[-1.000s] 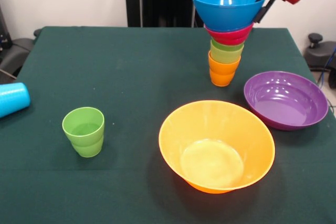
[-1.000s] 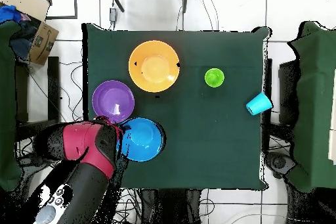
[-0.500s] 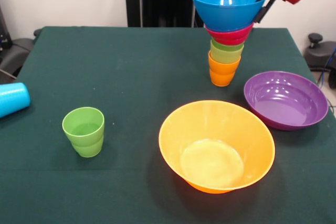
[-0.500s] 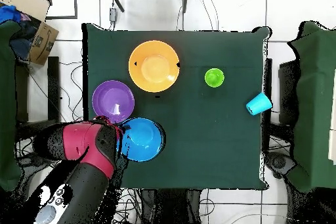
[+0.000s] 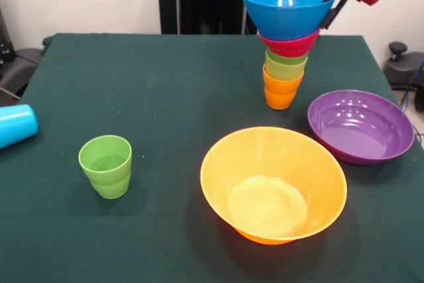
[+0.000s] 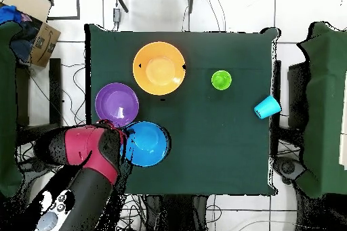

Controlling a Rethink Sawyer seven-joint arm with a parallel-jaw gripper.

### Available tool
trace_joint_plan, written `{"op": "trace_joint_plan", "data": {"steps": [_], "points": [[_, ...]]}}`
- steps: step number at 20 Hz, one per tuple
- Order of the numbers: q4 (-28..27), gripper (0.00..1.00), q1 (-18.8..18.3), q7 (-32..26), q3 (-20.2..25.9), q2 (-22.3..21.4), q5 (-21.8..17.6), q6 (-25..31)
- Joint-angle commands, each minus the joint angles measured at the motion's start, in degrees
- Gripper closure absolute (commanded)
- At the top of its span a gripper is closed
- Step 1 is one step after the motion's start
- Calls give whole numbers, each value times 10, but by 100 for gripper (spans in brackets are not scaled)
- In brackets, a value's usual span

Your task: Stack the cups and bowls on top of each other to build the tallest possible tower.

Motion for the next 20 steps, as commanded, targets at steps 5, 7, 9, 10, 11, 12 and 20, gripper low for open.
{"op": "trace_joint_plan", "data": {"steps": [5, 7, 9, 10, 11, 12, 20], "points": [[-11, 100, 3, 107, 43, 6, 12, -21], [-12, 100, 4, 108, 41, 7, 11, -19], [-12, 0, 4, 108, 40, 7, 11, -17], [-13, 0, 4, 108, 39, 8, 10, -17], [-13, 0, 4, 107, 39, 8, 10, -16], [-14, 0, 4, 107, 39, 8, 9, -15], [-17, 0, 5, 104, 34, 9, 6, -11]]}}
